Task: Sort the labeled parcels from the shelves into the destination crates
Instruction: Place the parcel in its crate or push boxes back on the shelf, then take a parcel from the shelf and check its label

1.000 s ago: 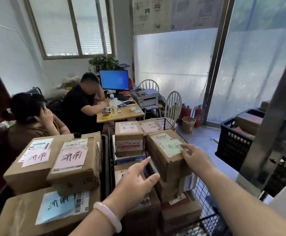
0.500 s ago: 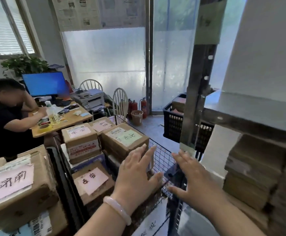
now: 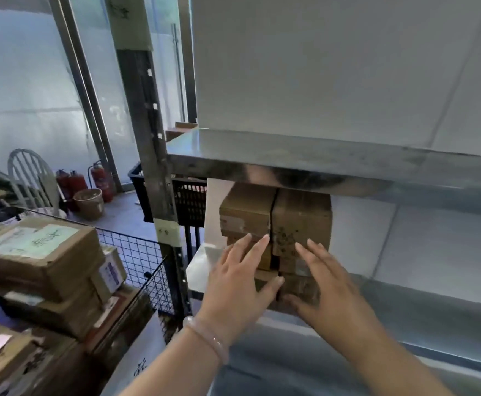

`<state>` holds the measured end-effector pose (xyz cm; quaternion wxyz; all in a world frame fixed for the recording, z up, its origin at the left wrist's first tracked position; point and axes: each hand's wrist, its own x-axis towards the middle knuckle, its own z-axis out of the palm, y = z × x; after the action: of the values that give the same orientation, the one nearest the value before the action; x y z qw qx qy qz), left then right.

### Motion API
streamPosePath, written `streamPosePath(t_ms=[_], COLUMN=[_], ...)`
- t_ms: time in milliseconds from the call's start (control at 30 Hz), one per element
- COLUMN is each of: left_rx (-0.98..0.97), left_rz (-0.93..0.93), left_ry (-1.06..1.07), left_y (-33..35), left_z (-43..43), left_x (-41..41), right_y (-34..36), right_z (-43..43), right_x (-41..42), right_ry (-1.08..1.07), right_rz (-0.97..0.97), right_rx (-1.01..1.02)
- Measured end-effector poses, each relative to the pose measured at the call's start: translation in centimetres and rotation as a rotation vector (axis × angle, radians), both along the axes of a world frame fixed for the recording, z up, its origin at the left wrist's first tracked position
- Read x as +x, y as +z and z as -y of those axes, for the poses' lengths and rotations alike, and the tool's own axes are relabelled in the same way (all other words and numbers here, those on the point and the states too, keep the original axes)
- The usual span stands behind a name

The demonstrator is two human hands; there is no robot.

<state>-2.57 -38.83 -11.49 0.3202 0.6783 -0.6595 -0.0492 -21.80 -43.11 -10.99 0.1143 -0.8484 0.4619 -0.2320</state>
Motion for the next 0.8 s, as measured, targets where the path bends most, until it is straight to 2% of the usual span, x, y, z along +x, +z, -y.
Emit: streamPosePath(t_ms=[200,633,800], left_rx=[-0.022,0.036,-0.074], left_rz=[0.013,0.229,0.298], left_ry=[0.019,0.391,0.483], left_y=[1.0,2.3,1.7], left_z=[3.7,13.5,14.0], left_x=[-4.0,-10.5,-13.5], right_y=[-0.3,0.1,-0.4], right_z=[2.3,9.6,11.7], right_x=[-4.2,-11.0,-13.2], right_ry=[-0.019,0.081,0.14], right_rz=[0.077,0.13,0.156], right_rx=[0.016,0.08,0.085])
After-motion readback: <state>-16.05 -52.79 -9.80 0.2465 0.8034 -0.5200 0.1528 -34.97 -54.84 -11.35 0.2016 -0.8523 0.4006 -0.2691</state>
